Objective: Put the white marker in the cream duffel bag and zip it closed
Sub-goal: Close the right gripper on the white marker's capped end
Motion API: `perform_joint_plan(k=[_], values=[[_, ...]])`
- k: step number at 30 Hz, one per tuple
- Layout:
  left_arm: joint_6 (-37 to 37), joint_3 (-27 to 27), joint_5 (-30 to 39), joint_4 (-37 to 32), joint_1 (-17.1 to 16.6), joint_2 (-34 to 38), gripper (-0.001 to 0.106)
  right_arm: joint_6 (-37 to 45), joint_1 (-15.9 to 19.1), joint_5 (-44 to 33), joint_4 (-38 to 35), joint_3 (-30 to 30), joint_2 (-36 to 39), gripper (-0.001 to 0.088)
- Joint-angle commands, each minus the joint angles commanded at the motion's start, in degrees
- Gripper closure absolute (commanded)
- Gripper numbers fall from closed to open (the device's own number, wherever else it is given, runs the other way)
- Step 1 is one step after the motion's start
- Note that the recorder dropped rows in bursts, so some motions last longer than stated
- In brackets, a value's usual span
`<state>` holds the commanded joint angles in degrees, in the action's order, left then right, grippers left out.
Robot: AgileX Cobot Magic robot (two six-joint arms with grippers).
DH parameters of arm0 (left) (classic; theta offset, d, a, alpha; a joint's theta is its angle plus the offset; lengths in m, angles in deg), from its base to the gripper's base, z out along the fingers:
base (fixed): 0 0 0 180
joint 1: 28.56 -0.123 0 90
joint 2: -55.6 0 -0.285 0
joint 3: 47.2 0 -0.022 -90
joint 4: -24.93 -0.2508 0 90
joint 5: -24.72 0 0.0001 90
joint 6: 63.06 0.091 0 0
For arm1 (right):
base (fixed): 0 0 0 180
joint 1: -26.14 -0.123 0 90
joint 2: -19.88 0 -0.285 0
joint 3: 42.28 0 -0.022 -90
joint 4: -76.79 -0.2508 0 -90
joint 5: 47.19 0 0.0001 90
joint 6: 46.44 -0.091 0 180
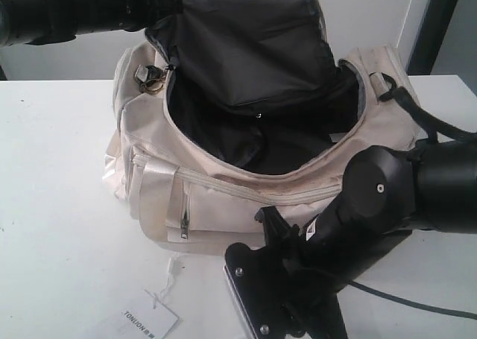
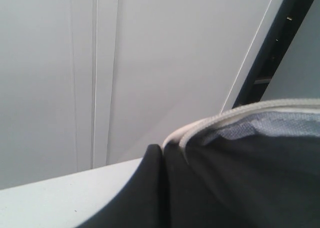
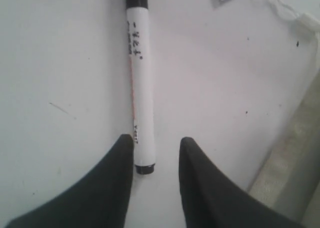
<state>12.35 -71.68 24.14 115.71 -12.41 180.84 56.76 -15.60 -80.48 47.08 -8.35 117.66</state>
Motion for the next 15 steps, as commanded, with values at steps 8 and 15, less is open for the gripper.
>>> perform_joint_plan(k=[8,15], values=[[0.0,0.0,0.0,0.0,0.0,0.0,0.105,0.39,0.14,1.75,6.66,0.0,2.59,0.0557],[0.0,0.0,0.0,0.0,0.0,0.0,0.105,-1.07,0.14,5.06,6.66,0.0,5.64,0.0557]])
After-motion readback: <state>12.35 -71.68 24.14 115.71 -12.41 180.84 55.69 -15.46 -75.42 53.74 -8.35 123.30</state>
